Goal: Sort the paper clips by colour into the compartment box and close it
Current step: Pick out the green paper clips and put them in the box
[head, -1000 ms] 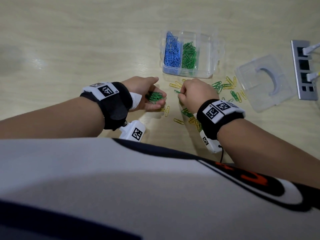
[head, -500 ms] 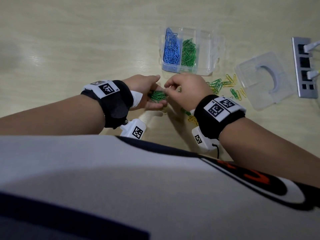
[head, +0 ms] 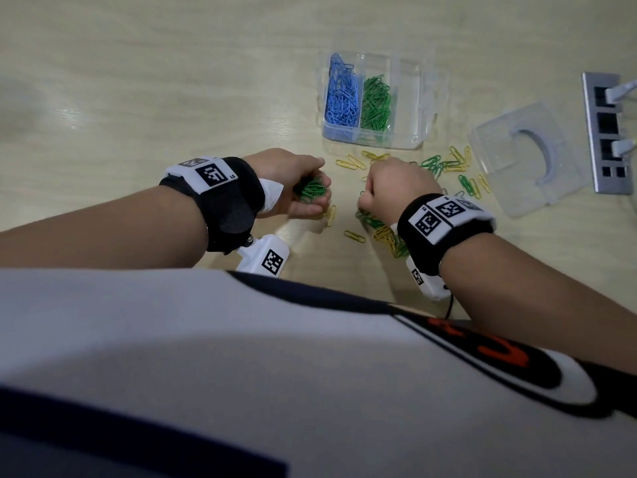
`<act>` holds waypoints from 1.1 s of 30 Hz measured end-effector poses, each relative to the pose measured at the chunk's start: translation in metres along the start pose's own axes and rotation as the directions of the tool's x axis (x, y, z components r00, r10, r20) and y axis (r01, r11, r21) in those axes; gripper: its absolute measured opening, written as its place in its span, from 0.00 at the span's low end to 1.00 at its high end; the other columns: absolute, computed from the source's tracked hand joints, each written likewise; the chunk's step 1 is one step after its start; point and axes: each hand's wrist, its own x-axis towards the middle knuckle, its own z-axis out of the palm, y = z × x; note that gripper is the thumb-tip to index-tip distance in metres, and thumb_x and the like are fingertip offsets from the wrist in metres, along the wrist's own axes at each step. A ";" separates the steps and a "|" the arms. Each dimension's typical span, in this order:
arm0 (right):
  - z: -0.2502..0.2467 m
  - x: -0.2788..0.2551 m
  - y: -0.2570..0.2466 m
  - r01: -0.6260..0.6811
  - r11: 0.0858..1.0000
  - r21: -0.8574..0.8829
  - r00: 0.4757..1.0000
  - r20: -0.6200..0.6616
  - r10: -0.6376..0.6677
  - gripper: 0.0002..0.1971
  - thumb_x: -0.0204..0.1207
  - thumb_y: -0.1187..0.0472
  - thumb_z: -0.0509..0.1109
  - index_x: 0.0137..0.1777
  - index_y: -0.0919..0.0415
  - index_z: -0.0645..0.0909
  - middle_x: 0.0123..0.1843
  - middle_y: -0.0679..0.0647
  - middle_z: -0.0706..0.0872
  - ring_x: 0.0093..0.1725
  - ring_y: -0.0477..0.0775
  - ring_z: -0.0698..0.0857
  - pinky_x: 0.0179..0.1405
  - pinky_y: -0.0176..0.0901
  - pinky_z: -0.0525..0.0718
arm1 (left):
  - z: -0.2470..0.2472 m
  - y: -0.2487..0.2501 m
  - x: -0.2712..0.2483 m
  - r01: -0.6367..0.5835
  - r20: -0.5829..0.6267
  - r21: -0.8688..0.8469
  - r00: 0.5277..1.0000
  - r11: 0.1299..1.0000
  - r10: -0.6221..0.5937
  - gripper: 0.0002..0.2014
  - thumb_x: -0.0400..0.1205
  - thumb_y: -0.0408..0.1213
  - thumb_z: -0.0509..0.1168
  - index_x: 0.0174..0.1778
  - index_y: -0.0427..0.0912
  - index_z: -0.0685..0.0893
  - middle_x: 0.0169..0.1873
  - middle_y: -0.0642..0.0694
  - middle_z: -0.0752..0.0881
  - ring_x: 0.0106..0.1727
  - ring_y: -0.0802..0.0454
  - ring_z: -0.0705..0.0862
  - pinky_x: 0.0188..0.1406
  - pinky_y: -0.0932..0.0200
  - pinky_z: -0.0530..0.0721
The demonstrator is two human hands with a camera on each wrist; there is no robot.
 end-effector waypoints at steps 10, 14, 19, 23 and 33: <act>-0.011 -0.004 0.009 -0.021 0.980 0.196 0.996 -0.077 0.036 0.08 0.74 0.57 0.62 0.49 0.59 0.77 0.45 0.56 0.83 0.44 0.61 0.82 0.43 0.53 0.83 | 0.006 -0.001 -0.001 -0.023 0.014 0.019 1.000 1.000 0.023 0.17 0.88 0.39 0.52 0.40 0.35 0.80 0.31 0.42 0.82 0.33 0.51 0.80 0.35 0.62 0.87; -0.008 -0.005 0.014 -0.033 0.992 0.126 0.996 -0.076 0.043 0.08 0.75 0.55 0.62 0.48 0.56 0.80 0.45 0.54 0.85 0.46 0.60 0.83 0.49 0.53 0.84 | 0.009 -0.001 -0.002 -0.025 0.020 0.016 0.999 1.000 0.025 0.16 0.88 0.38 0.53 0.40 0.35 0.79 0.30 0.43 0.81 0.32 0.51 0.80 0.35 0.62 0.87; -0.003 -0.007 0.011 -0.022 0.993 0.119 0.999 -0.030 0.026 0.06 0.76 0.55 0.65 0.47 0.53 0.83 0.46 0.53 0.87 0.48 0.60 0.84 0.51 0.51 0.84 | 0.011 -0.002 -0.001 -0.036 0.010 0.059 0.999 0.998 0.035 0.12 0.87 0.35 0.55 0.41 0.36 0.79 0.30 0.44 0.82 0.31 0.53 0.82 0.39 0.62 0.87; -0.003 -0.007 0.015 -0.062 0.985 0.161 0.995 -0.063 0.072 0.07 0.76 0.55 0.64 0.48 0.54 0.81 0.45 0.54 0.86 0.47 0.60 0.83 0.50 0.52 0.84 | 0.011 -0.001 -0.001 -0.037 0.004 0.062 0.999 0.997 0.037 0.12 0.87 0.35 0.55 0.41 0.36 0.80 0.29 0.44 0.83 0.30 0.53 0.82 0.40 0.61 0.87; -0.005 -0.015 0.012 -0.014 0.983 0.185 0.998 -0.057 0.025 0.06 0.75 0.55 0.63 0.45 0.55 0.80 0.42 0.52 0.85 0.44 0.58 0.83 0.47 0.51 0.83 | 0.023 0.001 -0.002 -0.019 -0.017 0.068 1.000 0.998 0.020 0.17 0.88 0.39 0.52 0.40 0.35 0.80 0.33 0.41 0.82 0.34 0.50 0.81 0.43 0.58 0.85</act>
